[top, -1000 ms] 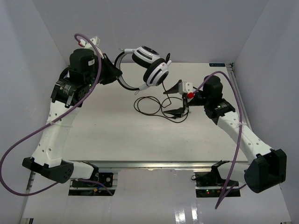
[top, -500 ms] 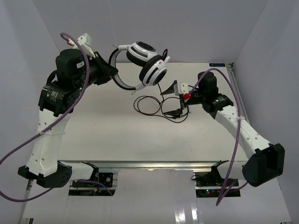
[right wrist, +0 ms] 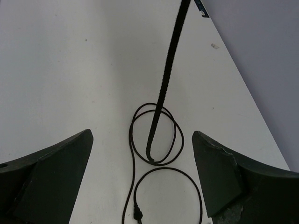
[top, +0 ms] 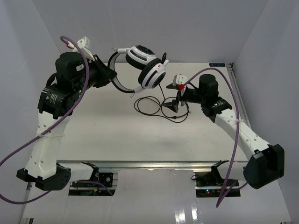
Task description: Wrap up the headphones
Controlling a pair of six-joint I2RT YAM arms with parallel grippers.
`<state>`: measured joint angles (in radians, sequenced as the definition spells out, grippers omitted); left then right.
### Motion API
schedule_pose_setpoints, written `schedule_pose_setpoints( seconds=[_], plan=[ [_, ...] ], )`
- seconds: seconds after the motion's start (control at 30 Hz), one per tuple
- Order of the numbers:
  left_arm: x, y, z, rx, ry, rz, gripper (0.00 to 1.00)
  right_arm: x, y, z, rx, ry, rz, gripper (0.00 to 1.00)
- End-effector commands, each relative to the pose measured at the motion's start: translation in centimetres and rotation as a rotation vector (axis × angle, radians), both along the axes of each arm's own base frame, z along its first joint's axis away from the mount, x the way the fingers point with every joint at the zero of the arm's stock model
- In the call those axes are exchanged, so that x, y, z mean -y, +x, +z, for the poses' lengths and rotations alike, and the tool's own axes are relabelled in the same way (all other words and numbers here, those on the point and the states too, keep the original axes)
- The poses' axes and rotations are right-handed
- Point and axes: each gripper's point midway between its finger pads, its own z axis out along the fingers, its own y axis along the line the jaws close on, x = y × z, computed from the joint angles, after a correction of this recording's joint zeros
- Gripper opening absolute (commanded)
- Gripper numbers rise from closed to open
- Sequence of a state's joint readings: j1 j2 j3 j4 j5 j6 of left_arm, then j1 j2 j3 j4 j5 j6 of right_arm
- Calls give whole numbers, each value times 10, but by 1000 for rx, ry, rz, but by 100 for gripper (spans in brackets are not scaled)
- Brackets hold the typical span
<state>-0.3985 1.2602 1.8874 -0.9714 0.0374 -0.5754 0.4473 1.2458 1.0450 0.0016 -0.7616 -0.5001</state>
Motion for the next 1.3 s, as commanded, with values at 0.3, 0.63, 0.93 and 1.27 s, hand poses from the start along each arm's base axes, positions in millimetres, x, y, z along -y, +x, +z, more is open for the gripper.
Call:
schedule_pose_setpoints(
  seconds=[0.3, 0.63, 0.93, 1.27],
  plan=[
    [22, -29, 65, 118, -227, -129, 0, -39, 13, -28, -179, 118, 150, 91],
    [30, -34, 113, 208, -348, -169, 0, -37, -32, -44, -217, 176, 321, 66],
    [28, -16, 102, 212, -323, -125, 0, -33, -32, -32, -198, 181, 293, 35],
    [30, -20, 104, 210, -332, -143, 0, -31, -12, -26, -103, 132, 199, 92]
  ],
)
